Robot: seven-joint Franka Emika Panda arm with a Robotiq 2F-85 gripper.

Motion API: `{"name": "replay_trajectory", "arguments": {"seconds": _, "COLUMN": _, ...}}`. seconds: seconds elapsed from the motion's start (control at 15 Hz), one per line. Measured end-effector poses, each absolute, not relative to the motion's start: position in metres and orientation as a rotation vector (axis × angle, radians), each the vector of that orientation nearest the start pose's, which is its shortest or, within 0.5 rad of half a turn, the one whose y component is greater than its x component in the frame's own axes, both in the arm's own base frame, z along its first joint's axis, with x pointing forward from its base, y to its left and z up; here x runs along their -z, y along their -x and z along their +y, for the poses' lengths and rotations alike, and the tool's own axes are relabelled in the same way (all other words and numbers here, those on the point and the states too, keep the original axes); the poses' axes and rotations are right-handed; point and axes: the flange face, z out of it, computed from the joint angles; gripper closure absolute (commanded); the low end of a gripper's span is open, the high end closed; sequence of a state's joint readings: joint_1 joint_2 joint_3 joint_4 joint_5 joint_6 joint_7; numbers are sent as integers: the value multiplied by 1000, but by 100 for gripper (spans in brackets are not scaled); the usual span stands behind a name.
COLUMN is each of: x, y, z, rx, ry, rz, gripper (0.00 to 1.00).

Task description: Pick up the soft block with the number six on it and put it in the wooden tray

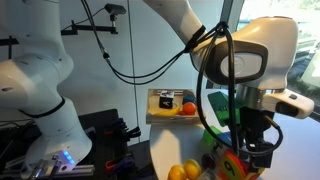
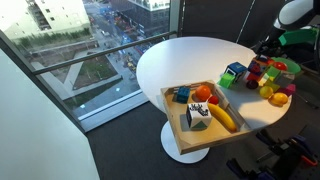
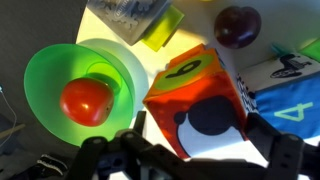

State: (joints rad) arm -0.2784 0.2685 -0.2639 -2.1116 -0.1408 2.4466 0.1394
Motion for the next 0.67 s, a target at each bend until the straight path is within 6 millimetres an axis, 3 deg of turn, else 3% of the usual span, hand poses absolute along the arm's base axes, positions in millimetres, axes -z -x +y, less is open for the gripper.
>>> {"name": "replay_trajectory", "arguments": {"seconds": 0.67, "x": -290, "y": -500, "z": -307, "rx": 92, "ry": 3169, "rz": 819, "gripper": 0}}
